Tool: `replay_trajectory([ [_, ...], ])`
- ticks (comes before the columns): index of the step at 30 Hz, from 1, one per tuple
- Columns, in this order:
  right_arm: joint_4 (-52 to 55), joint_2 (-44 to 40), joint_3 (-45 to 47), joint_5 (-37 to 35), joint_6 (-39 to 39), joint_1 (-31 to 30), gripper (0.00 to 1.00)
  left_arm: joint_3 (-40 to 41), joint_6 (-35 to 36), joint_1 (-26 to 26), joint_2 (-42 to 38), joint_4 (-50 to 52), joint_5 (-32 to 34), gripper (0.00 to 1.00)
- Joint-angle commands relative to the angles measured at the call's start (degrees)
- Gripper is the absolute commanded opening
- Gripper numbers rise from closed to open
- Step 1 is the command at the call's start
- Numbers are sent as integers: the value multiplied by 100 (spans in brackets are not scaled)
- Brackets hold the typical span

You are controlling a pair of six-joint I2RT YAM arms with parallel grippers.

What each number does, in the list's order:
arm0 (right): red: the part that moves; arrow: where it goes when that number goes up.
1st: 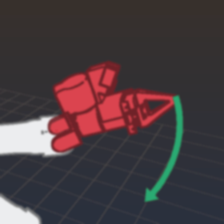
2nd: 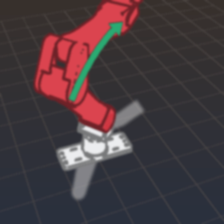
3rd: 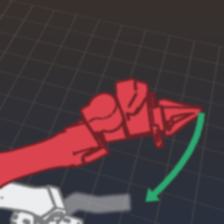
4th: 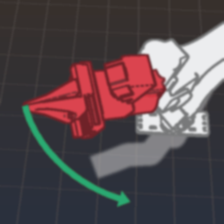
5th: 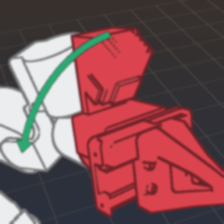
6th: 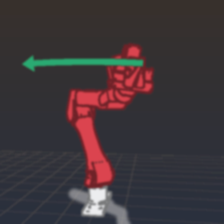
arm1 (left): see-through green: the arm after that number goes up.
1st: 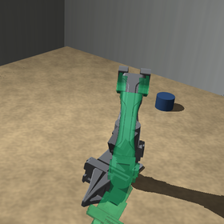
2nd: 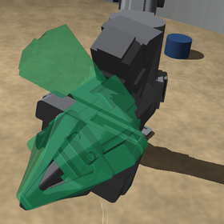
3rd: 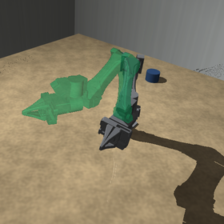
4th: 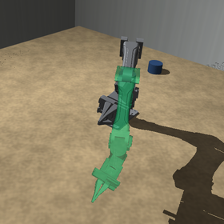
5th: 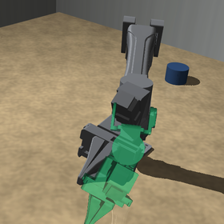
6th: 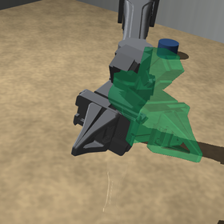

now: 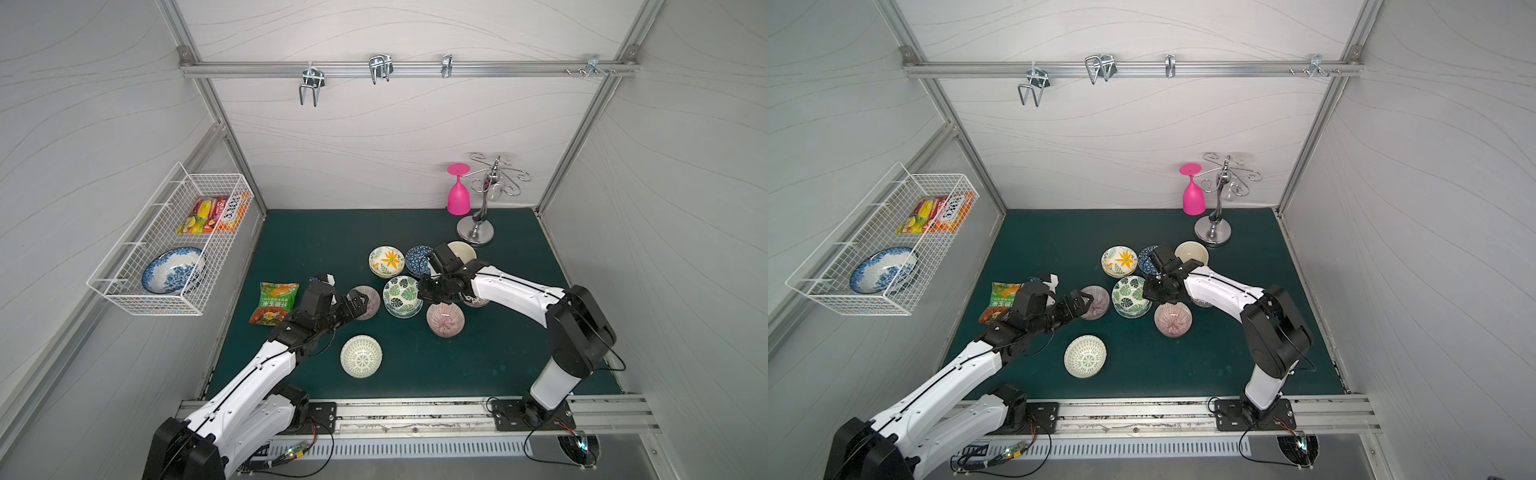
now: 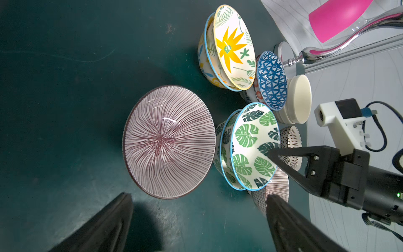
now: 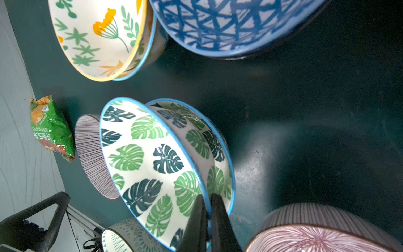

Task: Stack the bowls
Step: Place the bowl on the bowl.

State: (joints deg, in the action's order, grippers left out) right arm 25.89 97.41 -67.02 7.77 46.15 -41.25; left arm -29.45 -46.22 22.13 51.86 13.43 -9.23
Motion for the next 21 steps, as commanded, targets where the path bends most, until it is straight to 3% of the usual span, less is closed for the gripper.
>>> replay_trajectory([
  [1,-172,82,-74,206,51,47,0,-293,104,-24,39,-229,-42,100],
  [15,-16,200,-179,204,11,52,2,-316,109,-25,71,-200,-37,100],
  [21,38,170,-181,162,17,53,12,-315,98,-21,62,-206,-35,100],
])
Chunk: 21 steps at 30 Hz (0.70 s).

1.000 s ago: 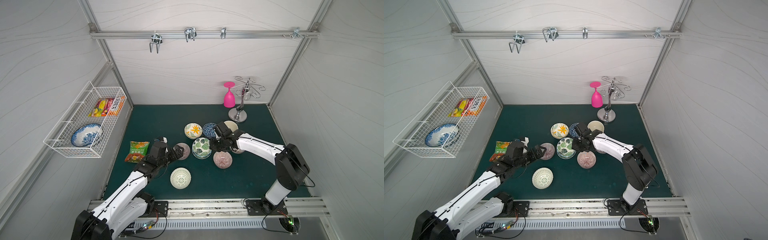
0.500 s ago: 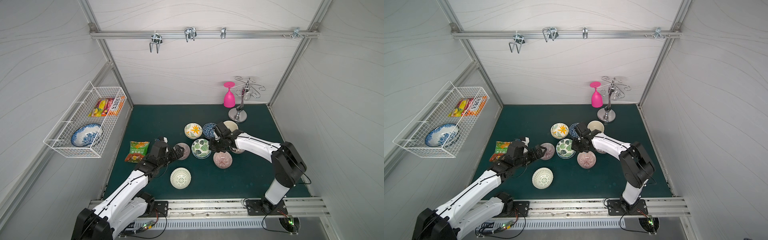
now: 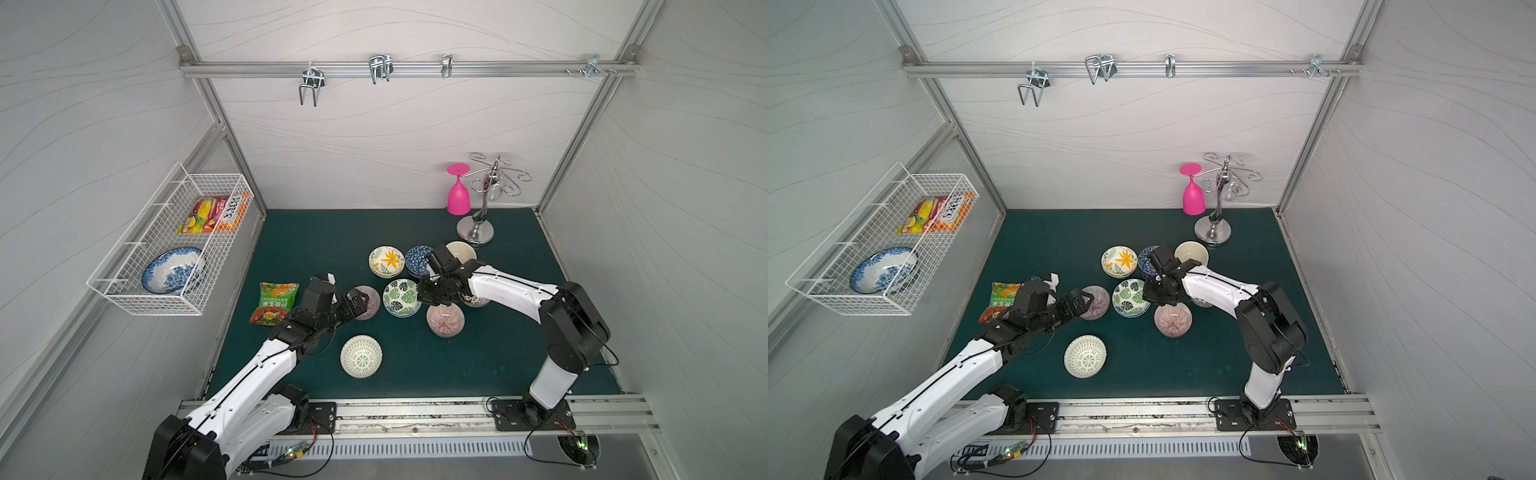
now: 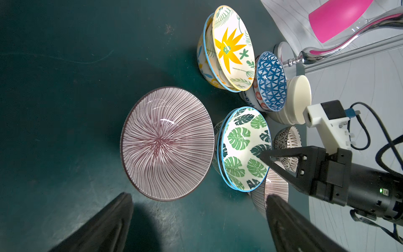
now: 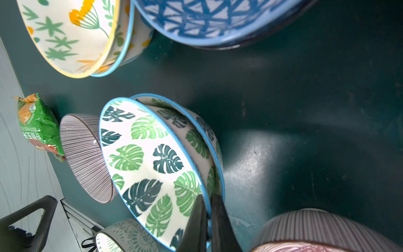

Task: Stack the bowls
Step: Place the bowl on the bowl.

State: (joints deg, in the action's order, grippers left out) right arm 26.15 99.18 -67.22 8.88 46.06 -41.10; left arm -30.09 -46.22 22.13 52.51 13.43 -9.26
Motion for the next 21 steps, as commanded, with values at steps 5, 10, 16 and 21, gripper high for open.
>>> replay_trajectory([
  [5,87,-123,-175,-17,29,40,33,-248,107,-27,-17,-188,-30,100],
  [10,280,-336,-237,-178,-2,40,38,-228,96,-25,-52,-184,-27,100],
  [16,694,-905,-230,-534,-67,38,43,-207,91,-25,-122,-155,-6,100],
  [21,1081,-1744,228,-971,152,61,47,-174,63,-25,-202,-113,10,100],
])
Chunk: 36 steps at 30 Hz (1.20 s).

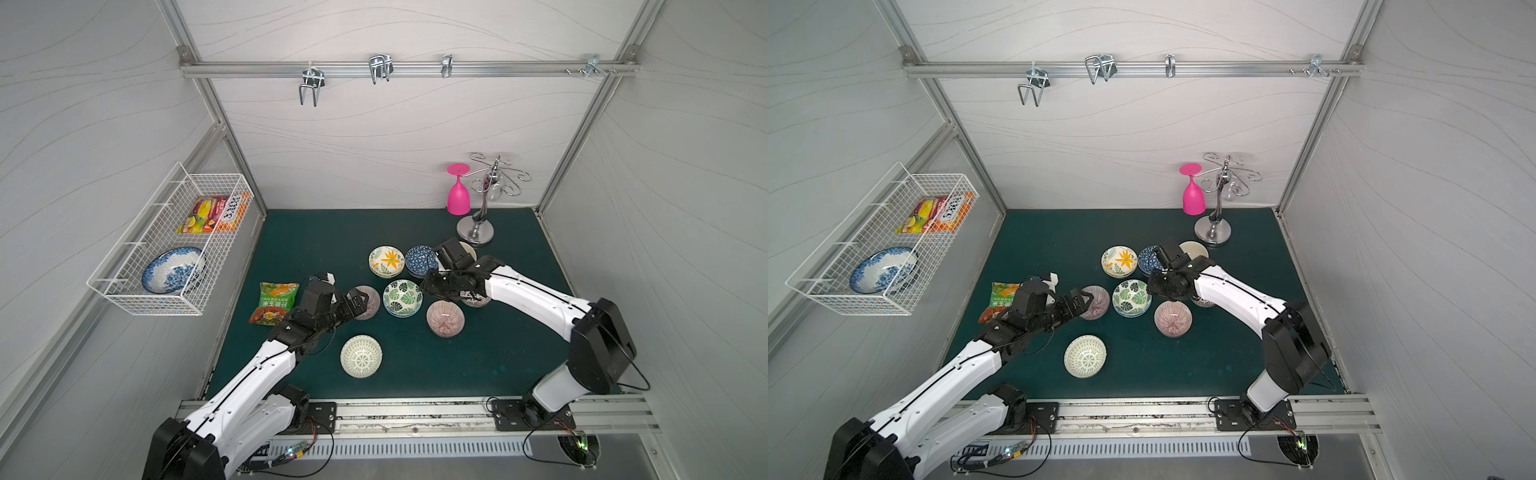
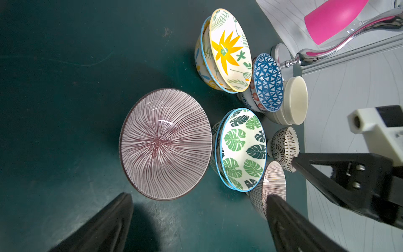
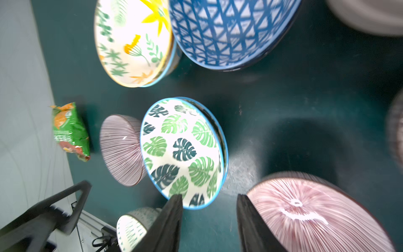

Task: Stack the bowls
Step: Place the bowl on the bowl, then adjust the bowl at the center of the board.

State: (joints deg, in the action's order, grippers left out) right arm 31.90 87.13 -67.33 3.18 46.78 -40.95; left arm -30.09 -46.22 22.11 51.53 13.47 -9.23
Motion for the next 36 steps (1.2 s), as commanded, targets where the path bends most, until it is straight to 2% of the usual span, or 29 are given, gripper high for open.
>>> replay_trajectory([
  [1,592,-695,394,-452,161,90,48,-172,55,-22,-122,-115,9,100],
  [8,828,-2110,1704,-344,654,632,50,-79,1,-17,-273,-113,36,100],
  [12,804,-2365,2174,-159,839,840,51,-42,-16,-22,-356,-91,44,100],
  [19,594,-1988,2475,40,1009,939,48,19,-38,-22,-544,-13,106,100],
  [36,111,-997,2316,75,1091,896,30,38,-46,-21,-563,-44,157,100],
])
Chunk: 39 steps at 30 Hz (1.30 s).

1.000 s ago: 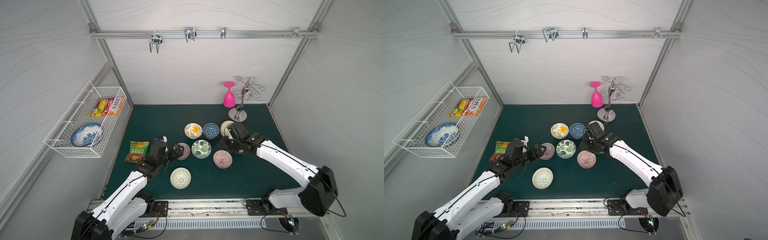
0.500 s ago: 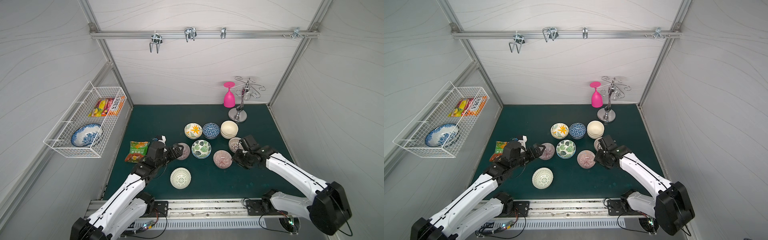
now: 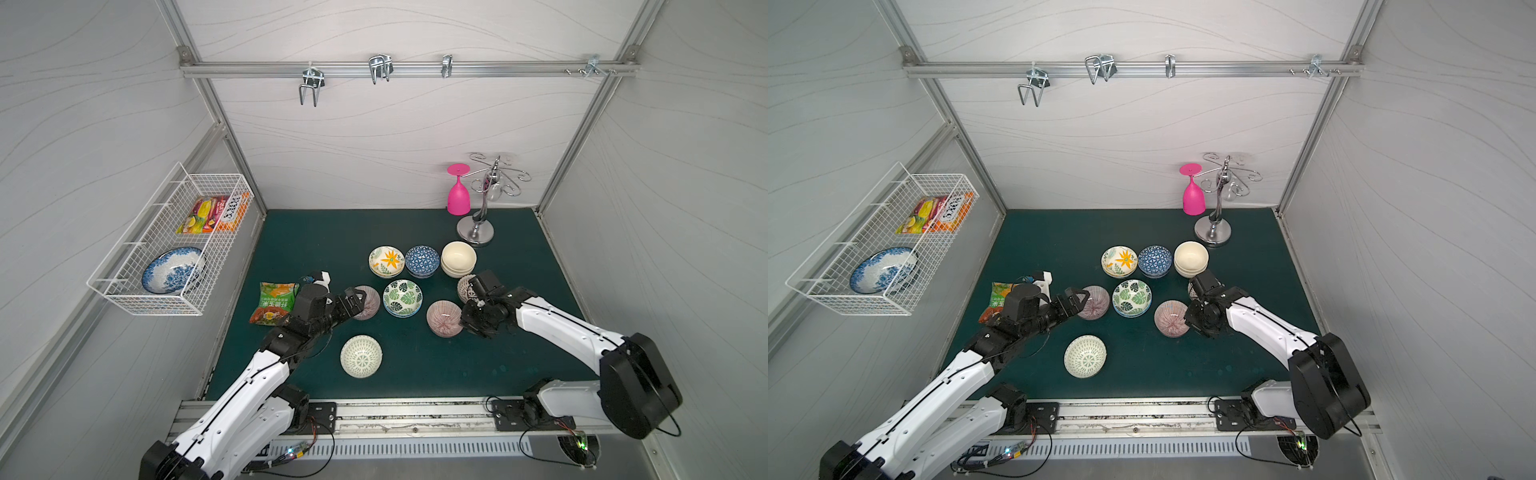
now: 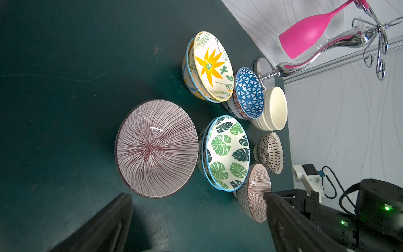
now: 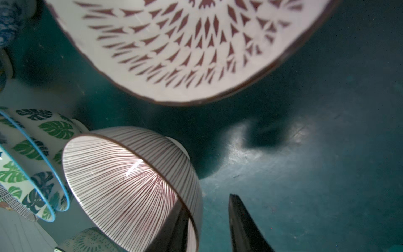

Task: Stack the bowls
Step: Adjust the bowl at the center of the board.

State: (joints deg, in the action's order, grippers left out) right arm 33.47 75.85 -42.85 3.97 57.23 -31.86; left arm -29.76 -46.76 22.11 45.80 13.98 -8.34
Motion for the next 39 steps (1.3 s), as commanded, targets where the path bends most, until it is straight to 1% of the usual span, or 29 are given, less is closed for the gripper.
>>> replay_trajectory([
  [1,-51,181,-160,-9,39,-12,28,5,9,-20,20,-97,61,100],
  [3,-76,276,-215,15,42,-5,23,-11,1,-23,53,-105,52,100],
  [7,-15,369,-388,-68,53,-4,9,-22,14,-22,71,-104,56,100],
  [12,84,424,-556,-195,57,24,2,-23,13,-22,79,-105,52,100],
  [17,91,631,-849,-233,-20,56,0,-34,21,-22,103,-114,43,100],
  [26,96,1143,-1401,-309,-80,105,0,-30,30,-20,89,-115,43,100],
  [33,38,1447,-1573,-265,-214,271,0,-30,36,-18,96,-127,43,100],
  [39,48,1621,-1728,-300,-290,295,0,-33,42,-22,129,-141,48,100],
])
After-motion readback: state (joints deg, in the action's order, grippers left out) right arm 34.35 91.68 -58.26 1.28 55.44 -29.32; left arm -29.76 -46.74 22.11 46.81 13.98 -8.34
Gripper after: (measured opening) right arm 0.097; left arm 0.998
